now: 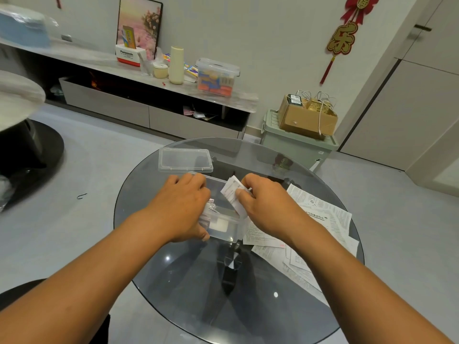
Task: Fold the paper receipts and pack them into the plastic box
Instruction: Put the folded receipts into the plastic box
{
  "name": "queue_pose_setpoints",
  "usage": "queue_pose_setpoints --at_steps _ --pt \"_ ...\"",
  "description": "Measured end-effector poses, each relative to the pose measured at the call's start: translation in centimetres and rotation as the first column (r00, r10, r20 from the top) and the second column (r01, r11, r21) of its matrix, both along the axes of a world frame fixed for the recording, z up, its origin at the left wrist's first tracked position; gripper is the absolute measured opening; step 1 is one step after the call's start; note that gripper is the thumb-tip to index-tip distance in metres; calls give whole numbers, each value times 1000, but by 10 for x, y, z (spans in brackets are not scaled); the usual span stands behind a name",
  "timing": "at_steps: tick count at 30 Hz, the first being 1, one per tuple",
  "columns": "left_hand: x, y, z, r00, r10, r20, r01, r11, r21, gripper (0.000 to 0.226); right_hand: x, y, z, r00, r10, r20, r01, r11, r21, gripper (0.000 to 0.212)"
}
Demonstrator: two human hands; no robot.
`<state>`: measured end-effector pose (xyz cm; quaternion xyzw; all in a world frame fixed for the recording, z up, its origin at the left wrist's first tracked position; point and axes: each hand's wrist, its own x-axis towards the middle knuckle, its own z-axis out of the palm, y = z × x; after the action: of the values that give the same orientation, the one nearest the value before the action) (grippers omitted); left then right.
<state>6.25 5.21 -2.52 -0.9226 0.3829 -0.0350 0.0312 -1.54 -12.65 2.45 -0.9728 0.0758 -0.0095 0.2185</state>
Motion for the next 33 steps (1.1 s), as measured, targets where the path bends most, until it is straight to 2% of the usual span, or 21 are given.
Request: queue_pose_setpoints --at_steps 4,7,12,16,19,25,28,30,33 --pt "2 2 -2 1000 -7 -30 7 1000 -3 71 11 3 1 980 90 177 -40 962 -269 23" --pt "4 3 -3 998 -5 -69 4 1000 -10 65 25 13 1 965 214 149 -126 883 -452 24" --pt "6 5 -6 996 -31 -82 30 999 -16 61 47 24 -18 955 280 94 -175 792 -585 27" --pt "8 8 -3 994 -65 -84 63 998 -23 57 57 28 -27 958 284 26 -214 773 -597 25" --pt "8 8 1 989 -79 -123 76 997 -24 58 61 36 -19 947 316 -60 -290 756 -587 11" --pt "10 15 -2 965 -64 -255 18 984 -180 52 71 44 -12 902 356 -245 -432 747 -505 19" --pt "9 21 2 953 -90 -291 5 960 -281 41 74 34 -14 924 325 -203 -383 799 -464 15" --pt "8 22 4 947 -97 -308 1 955 -297 37 73 31 -18 947 286 -146 -321 832 -453 18" --pt "7 23 5 938 -103 -330 -6 949 -315 35 75 41 -17 952 271 -144 -307 848 -432 20"
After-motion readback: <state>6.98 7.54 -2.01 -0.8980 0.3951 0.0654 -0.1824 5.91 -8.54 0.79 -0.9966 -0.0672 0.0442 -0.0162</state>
